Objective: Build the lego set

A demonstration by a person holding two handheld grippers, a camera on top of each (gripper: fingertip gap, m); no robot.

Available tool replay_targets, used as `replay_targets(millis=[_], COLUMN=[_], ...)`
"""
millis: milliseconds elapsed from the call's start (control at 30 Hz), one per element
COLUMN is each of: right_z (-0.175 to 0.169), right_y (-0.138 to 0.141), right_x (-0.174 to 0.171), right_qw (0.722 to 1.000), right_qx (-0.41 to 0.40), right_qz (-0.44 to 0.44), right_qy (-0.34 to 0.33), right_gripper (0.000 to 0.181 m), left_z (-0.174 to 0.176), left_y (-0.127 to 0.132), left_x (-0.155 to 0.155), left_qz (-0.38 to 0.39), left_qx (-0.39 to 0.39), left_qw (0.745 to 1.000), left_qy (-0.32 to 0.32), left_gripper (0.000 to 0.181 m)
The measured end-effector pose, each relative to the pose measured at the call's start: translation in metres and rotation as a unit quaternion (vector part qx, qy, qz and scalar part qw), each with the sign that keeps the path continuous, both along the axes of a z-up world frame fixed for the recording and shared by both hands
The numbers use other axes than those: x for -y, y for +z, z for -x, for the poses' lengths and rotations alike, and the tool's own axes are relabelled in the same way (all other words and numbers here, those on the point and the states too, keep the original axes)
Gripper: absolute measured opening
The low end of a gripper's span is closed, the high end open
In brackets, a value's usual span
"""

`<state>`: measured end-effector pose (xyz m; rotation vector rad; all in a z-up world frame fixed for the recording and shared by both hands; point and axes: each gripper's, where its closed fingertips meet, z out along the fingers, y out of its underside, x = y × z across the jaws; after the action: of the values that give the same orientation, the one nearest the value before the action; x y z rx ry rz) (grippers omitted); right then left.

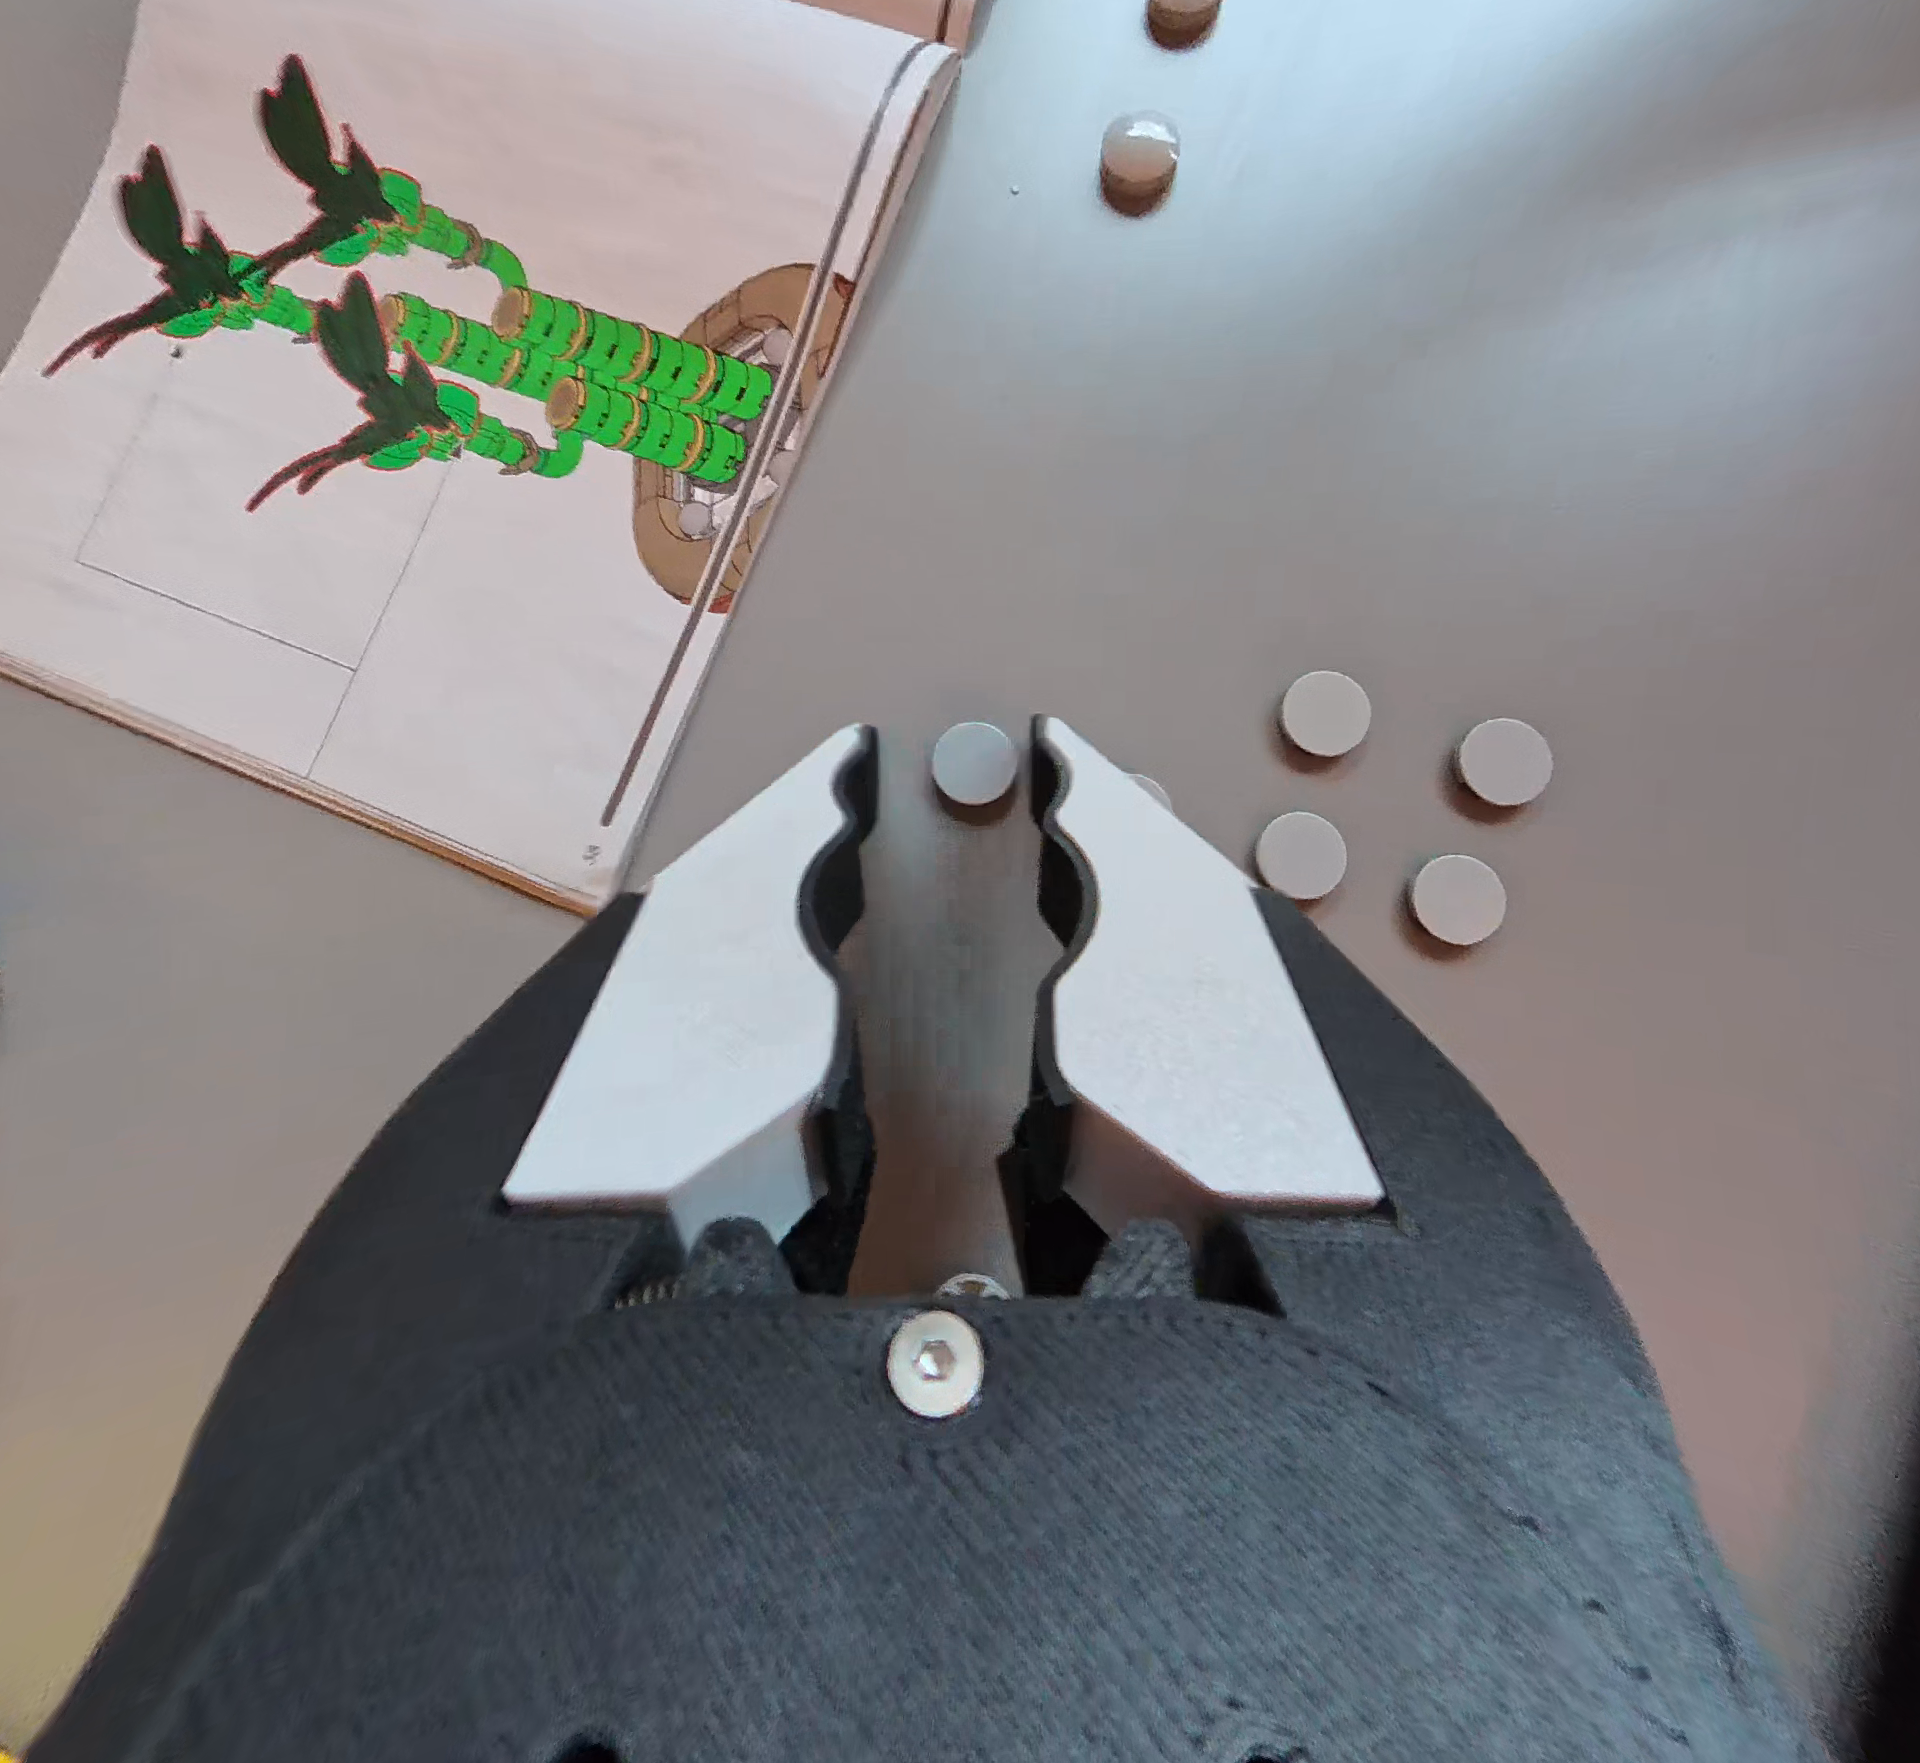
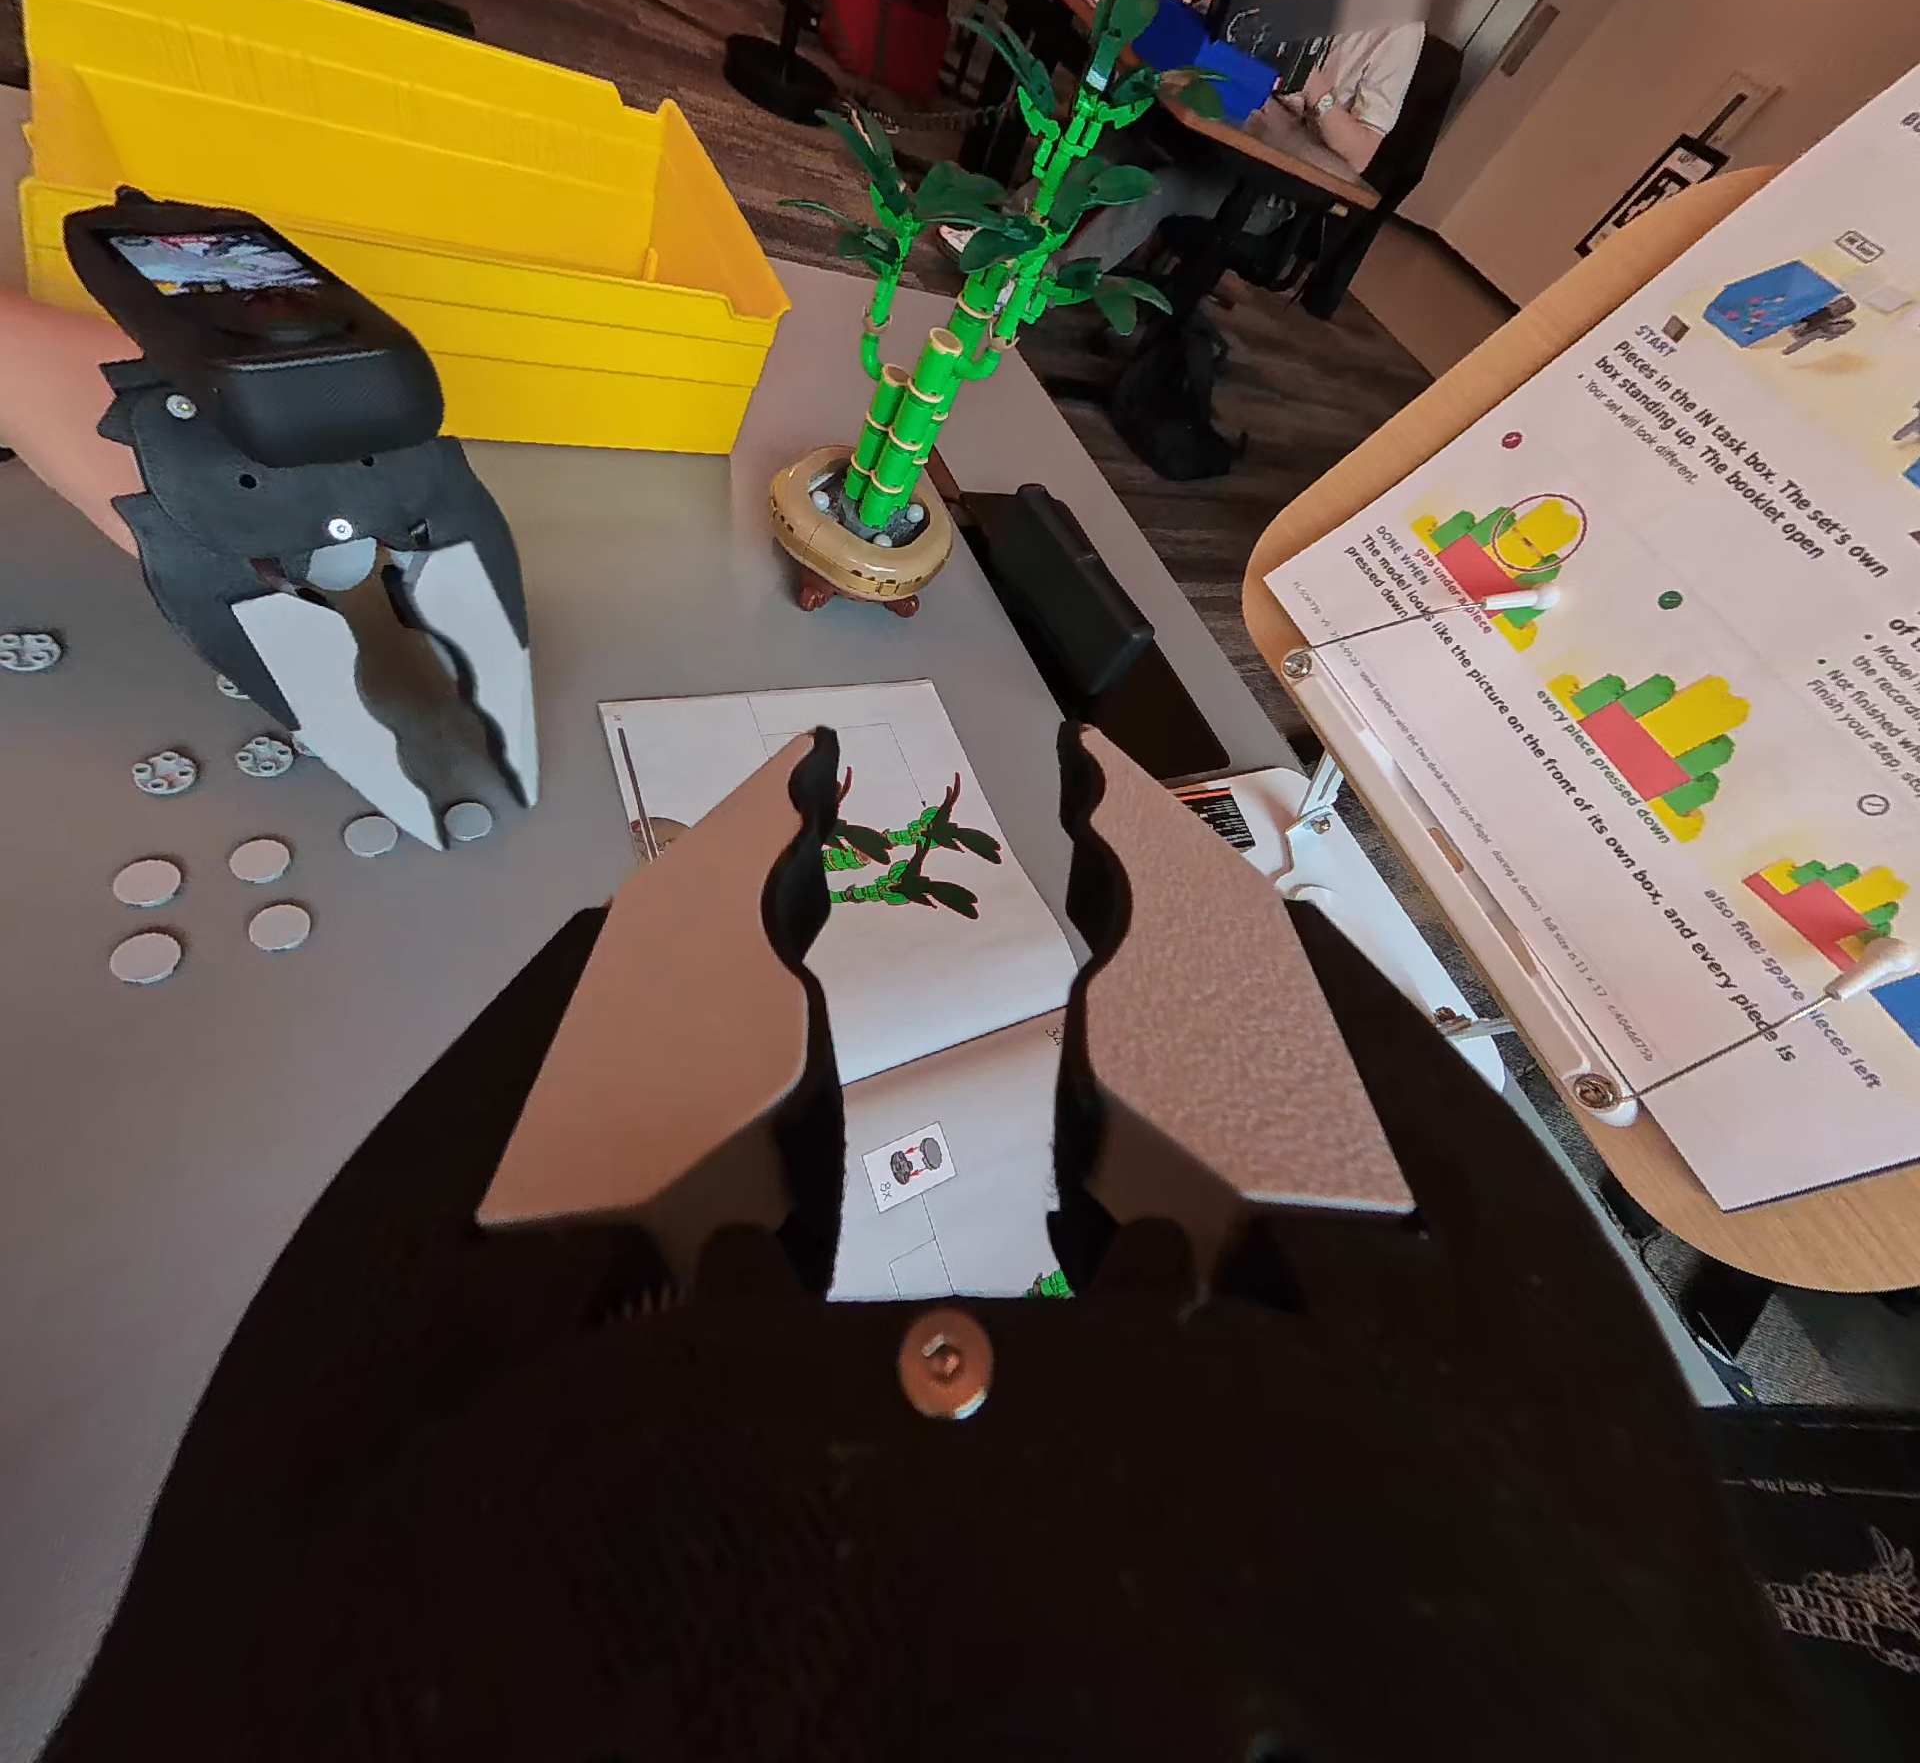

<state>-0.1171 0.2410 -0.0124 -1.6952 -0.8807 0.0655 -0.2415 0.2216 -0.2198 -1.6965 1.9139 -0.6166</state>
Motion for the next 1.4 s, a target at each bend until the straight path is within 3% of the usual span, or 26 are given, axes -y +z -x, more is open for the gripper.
replay_targets(millis=[167,233,300,433,567,833,933,1000,1100,1200,1267,1300,1400], right_z=[0.004,0.006,0.006,0.004,0.002,0.001,0.012,0.028,0.062,0.095,0.109,0.111,0.115], right_y=[0.006,0.012,0.017,0.022,0.028,0.028,0.021,0.012,-0.021,-0.058,-0.079,-0.091,-0.120], right_x=[0.004,0.008,0.010,0.012,0.015,0.014,0.012,0.008,0.003,0.005,0.005,0.002,-0.005], right_qw=[1.000,1.000,1.000,0.999,0.999,0.999,0.998,0.994,0.956,0.867,0.819,0.815,0.841], right_qx=[-0.006,-0.007,-0.009,-0.017,-0.017,-0.024,-0.043,-0.089,-0.213,-0.326,-0.367,-0.366,-0.324], right_qz=[-0.004,-0.013,-0.020,-0.023,-0.031,-0.029,-0.011,0.028,0.177,0.350,0.413,0.425,0.419], right_qy=[0.008,0.016,0.017,0.018,0.018,0.019,0.033,0.051,0.092,0.137,0.154,0.145,0.112], right_gripper=[0.044,0.045,0.045,0.045,0.045,0.045,0.044,0.043,0.038,0.028,0.016,0.016,0.025], left_z=[0.023,0.044,0.069,0.099,0.106,0.100,0.091,0.074,0.038,0.018,0.009,0.006,-0.001], left_y=[0.028,0.037,0.030,0.011,0.001,-0.003,0.009,0.031,0.073,0.090,0.092,0.091,0.088], left_x=[-0.032,-0.030,-0.023,-0.015,-0.009,-0.009,-0.022,-0.033,-0.035,-0.028,-0.024,-0.022,-0.018], left_qz=[-0.018,0.043,0.084,0.033,0.023,0.013,-0.034,-0.090,-0.186,-0.279,-0.319,-0.324,-0.319], left_qx=[0.030,0.028,-0.024,-0.137,-0.195,-0.196,-0.161,-0.100,0.013,0.044,0.045,0.044,0.051], left_qw=[0.996,0.992,0.986,0.977,0.966,0.971,0.977,0.982,0.977,0.957,0.945,0.943,0.945], left_qy=[0.079,0.114,0.144,0.162,0.167,0.135,0.138,0.132,0.105,0.072,0.058,0.054,0.046], left_gripper=[0.037,0.039,0.040,0.040,0.032,0.012,0.011,0.011,0.011,0.011,0.011,0.011,0.011])
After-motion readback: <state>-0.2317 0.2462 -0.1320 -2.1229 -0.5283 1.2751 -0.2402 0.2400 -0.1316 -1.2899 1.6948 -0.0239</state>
